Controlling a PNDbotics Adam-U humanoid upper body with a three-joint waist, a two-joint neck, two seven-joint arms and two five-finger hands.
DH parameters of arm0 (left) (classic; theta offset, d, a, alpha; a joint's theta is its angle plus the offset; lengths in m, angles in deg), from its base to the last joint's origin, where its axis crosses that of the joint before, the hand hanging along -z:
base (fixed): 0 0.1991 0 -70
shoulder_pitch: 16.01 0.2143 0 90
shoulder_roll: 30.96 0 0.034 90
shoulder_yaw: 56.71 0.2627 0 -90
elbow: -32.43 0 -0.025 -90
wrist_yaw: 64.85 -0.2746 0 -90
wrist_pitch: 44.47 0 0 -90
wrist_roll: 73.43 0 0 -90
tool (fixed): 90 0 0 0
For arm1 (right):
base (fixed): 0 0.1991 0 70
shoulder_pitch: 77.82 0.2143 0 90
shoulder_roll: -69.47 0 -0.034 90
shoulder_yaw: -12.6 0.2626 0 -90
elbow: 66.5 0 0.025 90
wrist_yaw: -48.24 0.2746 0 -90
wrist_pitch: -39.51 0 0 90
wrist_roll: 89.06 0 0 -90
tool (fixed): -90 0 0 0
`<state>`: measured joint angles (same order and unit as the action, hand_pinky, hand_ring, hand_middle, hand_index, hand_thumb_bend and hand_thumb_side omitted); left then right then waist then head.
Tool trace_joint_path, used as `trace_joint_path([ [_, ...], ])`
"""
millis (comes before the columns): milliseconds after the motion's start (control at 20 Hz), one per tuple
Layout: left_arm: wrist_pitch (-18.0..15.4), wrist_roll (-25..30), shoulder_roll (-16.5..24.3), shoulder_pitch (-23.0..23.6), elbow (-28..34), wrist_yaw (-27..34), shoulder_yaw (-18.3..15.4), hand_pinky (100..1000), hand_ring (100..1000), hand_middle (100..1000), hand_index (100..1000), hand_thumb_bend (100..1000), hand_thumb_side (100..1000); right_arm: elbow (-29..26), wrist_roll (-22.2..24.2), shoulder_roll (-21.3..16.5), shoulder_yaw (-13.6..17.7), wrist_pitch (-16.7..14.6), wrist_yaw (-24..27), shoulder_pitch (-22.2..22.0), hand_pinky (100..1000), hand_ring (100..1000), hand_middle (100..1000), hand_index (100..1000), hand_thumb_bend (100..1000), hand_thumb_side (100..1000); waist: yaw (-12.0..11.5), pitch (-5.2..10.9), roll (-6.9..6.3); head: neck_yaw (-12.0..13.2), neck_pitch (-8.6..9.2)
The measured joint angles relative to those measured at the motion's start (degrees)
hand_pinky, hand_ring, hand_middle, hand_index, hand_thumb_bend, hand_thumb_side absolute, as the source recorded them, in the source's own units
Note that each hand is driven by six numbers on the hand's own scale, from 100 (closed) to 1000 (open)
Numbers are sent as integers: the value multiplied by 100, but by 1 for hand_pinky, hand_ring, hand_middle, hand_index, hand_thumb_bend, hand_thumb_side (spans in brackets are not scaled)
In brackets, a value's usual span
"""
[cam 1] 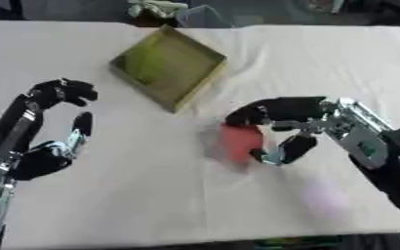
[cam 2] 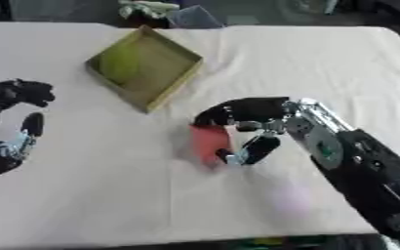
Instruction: Pick up objects on the table and place them in the box.
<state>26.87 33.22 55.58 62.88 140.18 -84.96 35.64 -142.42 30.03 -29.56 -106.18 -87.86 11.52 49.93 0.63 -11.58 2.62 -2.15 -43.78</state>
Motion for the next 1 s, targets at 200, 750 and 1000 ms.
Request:
trace_joint_path([
  [200,0,1,0,0,0,4,0,674,816,636,756,100,584,0,-78,0,18,-78,-50,-15,921,889,788,1000,100,360,-1,-2,2,0,0],
  [750,-9,14,0,0,0,25,0,672,814,636,755,100,583,39,-406,17,127,-406,-24,-55,866,768,379,1000,100,248,0,-11,-1,0,-1],
  [1000,-17,22,0,0,0,40,0,669,813,636,755,100,583,33,-489,62,232,-468,95,-36,854,741,319,988,100,229,1,-11,-4,3,-2],
])
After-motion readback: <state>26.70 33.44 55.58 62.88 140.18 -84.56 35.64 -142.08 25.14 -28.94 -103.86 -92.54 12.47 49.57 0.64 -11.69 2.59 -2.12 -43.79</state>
